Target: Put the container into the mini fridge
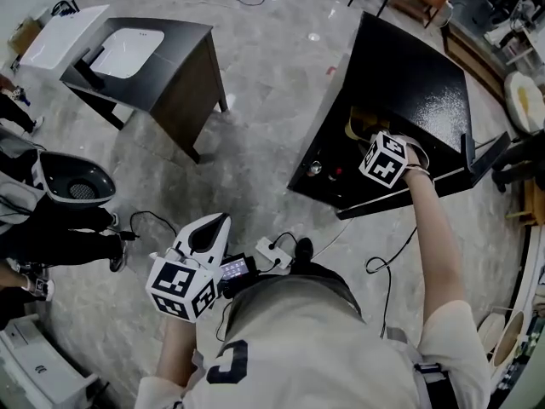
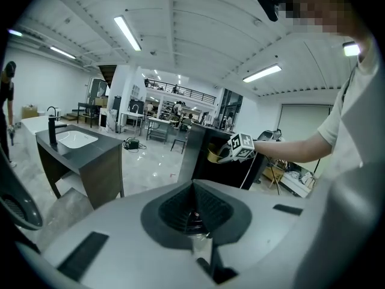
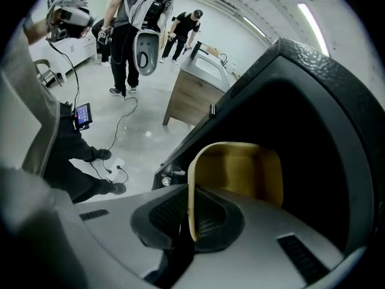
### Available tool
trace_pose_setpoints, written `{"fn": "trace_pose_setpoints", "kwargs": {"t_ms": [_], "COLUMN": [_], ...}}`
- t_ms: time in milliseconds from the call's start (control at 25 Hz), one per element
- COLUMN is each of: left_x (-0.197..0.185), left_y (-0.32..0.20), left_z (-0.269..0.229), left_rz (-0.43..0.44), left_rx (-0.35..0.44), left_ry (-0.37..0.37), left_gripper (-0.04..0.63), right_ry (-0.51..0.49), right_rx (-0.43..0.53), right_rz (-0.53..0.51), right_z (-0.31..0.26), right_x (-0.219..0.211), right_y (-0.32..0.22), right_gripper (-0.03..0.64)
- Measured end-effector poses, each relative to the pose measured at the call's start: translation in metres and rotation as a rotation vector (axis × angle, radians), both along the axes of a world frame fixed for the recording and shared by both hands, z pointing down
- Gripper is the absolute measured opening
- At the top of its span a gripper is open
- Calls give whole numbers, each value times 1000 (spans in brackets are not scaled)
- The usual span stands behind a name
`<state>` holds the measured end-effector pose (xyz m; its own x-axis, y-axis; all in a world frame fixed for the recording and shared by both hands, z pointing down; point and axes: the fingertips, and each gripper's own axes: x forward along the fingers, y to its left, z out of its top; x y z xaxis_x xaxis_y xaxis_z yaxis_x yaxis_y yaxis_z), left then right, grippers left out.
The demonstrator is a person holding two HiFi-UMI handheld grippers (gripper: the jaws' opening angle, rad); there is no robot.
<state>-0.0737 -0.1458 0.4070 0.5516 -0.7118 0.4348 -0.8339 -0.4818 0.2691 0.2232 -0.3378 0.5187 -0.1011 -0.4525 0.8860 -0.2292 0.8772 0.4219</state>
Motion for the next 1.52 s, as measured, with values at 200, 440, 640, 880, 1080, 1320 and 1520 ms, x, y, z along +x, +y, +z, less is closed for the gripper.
{"fn": "trace_pose_setpoints", "kwargs": {"t_ms": [200, 440, 640, 880, 1080, 1320, 1520], "left_x": [-2, -5, -6, -3, -5, -11, -16], "left_y": [1, 1, 0, 0, 3, 7, 6], "left_z": [1, 4, 4, 3, 4, 4, 4], "left_rz": [-13, -22, -31, -35, -44, -50, -57], "left_rx": [-5, -15, -18, -13, -13, -17, -16], "left_ry": [-5, -10, -11, -15, -20, -31, -39], "left_gripper": [41, 41, 41, 41, 41, 41, 41], "right_ry": [18, 39, 52, 97, 110, 107, 64], "right_rx": [36, 64, 137, 176, 212, 310, 416], "right_rz": [6, 7, 10, -25, -26, -16, -2], "right_z": [4, 10, 6, 14, 15, 7, -8], "right_x": [4, 5, 10, 14, 17, 15, 10], "right_y": [-12, -20, -32, -38, -43, -52, -54], "right_gripper": [32, 32, 32, 32, 35, 156, 178]}}
